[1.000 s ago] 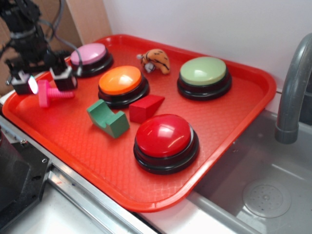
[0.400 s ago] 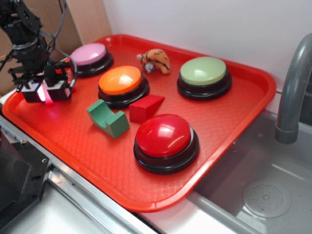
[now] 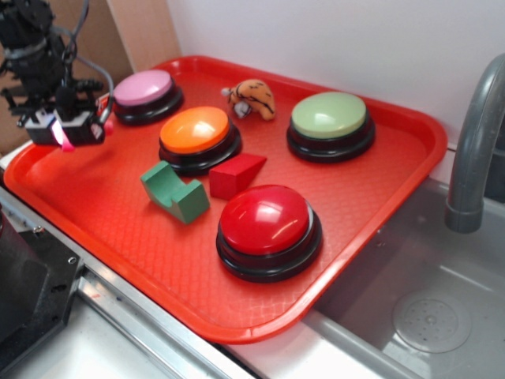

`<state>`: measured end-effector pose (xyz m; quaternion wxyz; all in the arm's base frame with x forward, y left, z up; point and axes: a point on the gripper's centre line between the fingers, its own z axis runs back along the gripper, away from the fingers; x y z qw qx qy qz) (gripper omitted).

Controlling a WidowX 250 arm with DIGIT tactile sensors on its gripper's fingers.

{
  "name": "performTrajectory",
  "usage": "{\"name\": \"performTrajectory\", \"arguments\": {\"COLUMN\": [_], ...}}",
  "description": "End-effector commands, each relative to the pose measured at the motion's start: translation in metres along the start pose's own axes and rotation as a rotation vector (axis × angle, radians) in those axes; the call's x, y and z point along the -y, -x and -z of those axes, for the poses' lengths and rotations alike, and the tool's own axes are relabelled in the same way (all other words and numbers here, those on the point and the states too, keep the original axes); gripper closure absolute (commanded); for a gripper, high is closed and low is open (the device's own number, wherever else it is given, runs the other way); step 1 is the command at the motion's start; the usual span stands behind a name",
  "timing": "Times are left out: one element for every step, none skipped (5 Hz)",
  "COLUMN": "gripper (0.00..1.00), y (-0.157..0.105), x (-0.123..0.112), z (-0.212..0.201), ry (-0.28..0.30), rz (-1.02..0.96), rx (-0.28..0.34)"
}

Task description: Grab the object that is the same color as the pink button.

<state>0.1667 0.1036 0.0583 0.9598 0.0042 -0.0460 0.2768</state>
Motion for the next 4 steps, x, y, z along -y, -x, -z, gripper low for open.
{"name": "performTrajectory", "arguments": {"gripper": [1.0,1.0,1.0,1.0], "y": [0.007,0.019,0.03,0.033], "x": [0.031,0.048,0.071,0.077], "z": [-0.088,-0.12,-0.142,-0.153], "ry": [0.04,0.101,0.145,0.111], "rz": [0.253,0.45,0.607,0.667], "rx": [-0.056,-0.09,-0.075,-0.076]}}
